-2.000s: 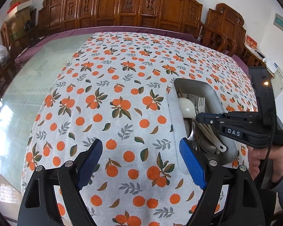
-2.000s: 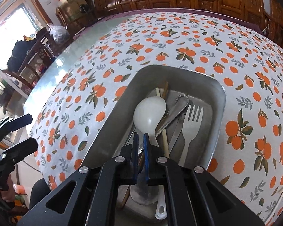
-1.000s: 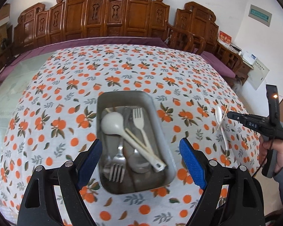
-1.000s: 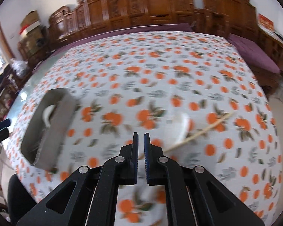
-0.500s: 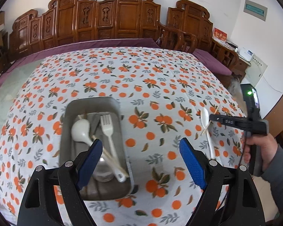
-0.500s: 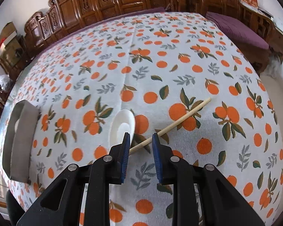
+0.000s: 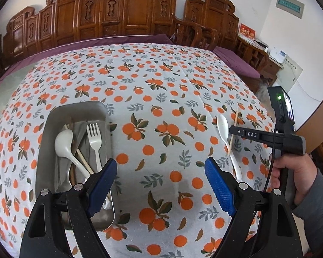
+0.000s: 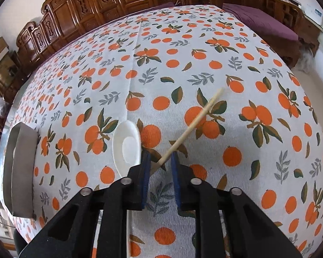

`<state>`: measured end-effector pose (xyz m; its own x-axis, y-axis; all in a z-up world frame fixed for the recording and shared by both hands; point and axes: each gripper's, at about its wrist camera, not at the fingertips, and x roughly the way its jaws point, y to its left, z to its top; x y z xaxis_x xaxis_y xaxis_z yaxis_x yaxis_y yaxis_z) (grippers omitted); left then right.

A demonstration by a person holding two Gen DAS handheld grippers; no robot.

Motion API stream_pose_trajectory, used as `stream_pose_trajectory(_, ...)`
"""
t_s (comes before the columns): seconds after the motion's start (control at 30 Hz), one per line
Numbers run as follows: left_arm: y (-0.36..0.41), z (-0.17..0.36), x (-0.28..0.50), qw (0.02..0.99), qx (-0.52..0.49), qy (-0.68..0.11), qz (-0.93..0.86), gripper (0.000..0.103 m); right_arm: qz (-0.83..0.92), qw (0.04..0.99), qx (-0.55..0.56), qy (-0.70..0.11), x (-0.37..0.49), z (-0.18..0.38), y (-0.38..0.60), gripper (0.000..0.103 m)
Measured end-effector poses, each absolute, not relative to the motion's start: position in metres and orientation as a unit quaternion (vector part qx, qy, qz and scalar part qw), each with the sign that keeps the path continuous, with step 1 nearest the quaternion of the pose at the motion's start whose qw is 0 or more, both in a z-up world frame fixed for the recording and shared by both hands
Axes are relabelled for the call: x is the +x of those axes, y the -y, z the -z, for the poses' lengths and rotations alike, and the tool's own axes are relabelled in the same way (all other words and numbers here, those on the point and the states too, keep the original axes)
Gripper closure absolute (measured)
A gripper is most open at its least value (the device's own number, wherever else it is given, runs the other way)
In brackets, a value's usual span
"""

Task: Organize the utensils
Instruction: 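Close the right tool on the wooden chopstick on the cloth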

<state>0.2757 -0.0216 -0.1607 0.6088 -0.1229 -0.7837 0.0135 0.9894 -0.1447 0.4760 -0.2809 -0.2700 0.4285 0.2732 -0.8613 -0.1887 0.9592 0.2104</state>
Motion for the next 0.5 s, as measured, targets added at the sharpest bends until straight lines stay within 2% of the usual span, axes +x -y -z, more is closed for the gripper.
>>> stream_pose_trajectory(0.13, 0.023, 0.164, 0.275, 0.894, -0.056, -0.443, 0.040, 0.023, -0.140, 0.842, 0.047, -0.519, 0.472, 0.271, 0.281, 0.096)
stream_pose_trajectory(0.5, 0.032, 0.161, 0.274, 0.894, -0.043, -0.443, 0.054, 0.023, -0.162, 0.848, 0.045, -0.503, 0.450, 0.262, 0.287, 0.097)
